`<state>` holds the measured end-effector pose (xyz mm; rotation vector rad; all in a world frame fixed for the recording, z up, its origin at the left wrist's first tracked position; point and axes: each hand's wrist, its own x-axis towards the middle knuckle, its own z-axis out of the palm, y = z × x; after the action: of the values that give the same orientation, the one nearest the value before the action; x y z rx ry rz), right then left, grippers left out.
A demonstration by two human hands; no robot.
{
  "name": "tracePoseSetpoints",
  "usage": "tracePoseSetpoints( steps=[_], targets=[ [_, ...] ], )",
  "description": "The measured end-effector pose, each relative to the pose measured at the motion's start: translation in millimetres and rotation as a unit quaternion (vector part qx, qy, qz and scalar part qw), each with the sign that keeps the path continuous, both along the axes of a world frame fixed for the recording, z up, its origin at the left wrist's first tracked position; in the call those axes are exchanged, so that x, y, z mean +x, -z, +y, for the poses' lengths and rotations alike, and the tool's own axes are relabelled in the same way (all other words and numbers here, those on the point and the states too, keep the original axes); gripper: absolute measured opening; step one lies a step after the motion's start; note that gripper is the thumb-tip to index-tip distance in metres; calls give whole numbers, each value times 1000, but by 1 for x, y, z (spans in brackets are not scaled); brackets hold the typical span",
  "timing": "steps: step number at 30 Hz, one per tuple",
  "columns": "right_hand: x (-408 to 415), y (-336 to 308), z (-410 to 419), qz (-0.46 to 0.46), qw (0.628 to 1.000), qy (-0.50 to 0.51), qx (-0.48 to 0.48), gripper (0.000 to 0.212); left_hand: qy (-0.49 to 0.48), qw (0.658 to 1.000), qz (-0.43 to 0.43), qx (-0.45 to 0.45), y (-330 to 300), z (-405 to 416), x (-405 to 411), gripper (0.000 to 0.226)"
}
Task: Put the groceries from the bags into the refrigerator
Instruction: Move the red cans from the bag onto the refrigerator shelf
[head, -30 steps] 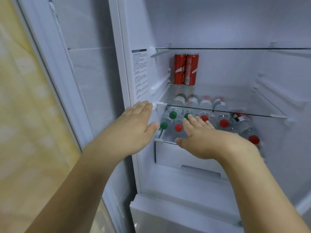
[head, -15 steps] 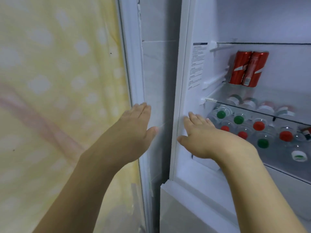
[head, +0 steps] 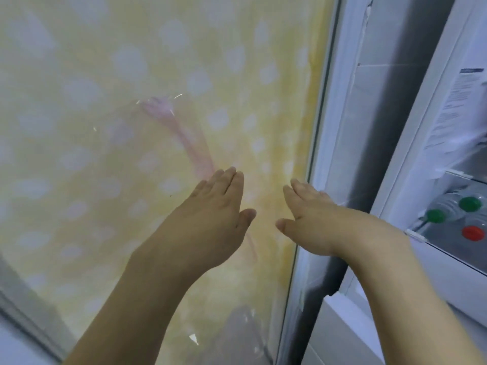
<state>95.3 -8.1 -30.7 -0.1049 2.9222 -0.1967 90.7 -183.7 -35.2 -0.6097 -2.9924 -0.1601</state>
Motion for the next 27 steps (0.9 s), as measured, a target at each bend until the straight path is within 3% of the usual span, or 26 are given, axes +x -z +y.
tracePoseSetpoints(
  steps=[14,27],
  targets=[
    [-15,13,-57,-5,987,-156,20,70,-143,990,-1,0,0,-53,46,67],
    [44,10,-164,11,962,-273,11,70,-262,965,-1,-7,-8,-136,137,67]
  ],
)
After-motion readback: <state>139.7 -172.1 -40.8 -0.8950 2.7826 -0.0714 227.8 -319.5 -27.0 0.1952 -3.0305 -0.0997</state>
